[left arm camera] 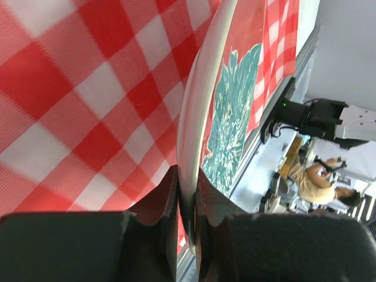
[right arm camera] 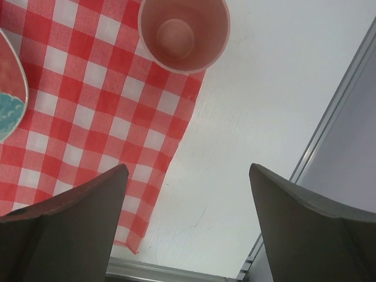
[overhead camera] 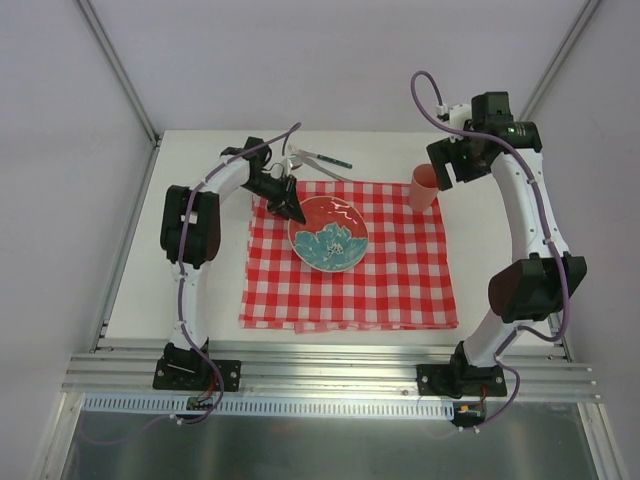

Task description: Set the dinner table for one person

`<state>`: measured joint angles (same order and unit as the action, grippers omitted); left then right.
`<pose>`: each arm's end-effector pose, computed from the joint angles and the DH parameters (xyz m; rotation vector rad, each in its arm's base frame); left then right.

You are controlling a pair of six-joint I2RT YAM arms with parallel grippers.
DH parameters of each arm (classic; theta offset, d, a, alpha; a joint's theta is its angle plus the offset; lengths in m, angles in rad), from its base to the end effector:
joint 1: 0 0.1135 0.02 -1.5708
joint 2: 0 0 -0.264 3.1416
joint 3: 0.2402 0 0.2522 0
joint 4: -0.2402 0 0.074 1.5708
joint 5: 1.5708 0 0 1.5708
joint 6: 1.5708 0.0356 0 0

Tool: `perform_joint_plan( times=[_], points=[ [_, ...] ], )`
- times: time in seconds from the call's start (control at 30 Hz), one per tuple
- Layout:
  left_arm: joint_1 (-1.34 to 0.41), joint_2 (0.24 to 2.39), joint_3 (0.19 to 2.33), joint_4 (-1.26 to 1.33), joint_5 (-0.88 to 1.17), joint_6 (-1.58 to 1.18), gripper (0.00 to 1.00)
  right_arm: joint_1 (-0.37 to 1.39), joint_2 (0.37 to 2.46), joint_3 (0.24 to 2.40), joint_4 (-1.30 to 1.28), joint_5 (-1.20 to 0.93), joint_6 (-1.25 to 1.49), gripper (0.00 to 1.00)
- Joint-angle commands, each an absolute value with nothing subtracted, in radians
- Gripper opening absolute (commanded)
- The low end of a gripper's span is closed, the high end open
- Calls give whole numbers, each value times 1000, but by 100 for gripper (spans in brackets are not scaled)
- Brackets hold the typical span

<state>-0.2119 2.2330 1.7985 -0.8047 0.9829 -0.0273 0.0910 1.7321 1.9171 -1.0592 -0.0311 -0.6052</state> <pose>0.4438 -0.1258 0.1844 0.4692 2.5548 -1.4266 0.3609 0.0340 0.3941 -0.8500 2.3018 -0.1897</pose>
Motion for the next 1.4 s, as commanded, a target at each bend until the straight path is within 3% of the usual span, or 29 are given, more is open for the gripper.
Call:
perform_joint_plan(
  times=[0.0,0.8,0.9,0.93,1.03,1.1,1.2,1.37],
  points=[
    [-270,2223,1862,-838,1129,-34,0,72,1657,1899,-1063,-32,-591,89],
    [-344,2388,1983,-749,1175,-115,0,26,1552,1741,-1048,-25,-592,90],
    [-345,2388,1983,-749,1164,-115,18,25,1560,1750,-1049,-25,-589,90],
    [-345,2387,1983,-749,1163,-115,30,25,1566,1753,-1048,-25,-588,90],
    [-333,2362,1965,-750,1143,-107,51,25,1575,1784,-1052,-34,-580,90],
    [-318,2330,1947,-755,1128,-100,57,29,1583,1821,-1055,-66,-565,90],
    [-272,2272,1922,-779,1076,-65,78,63,1606,1888,-1060,-113,-558,90],
    [-123,2146,1911,-807,924,-12,84,265,1721,2081,-1060,-138,-601,90]
  ],
)
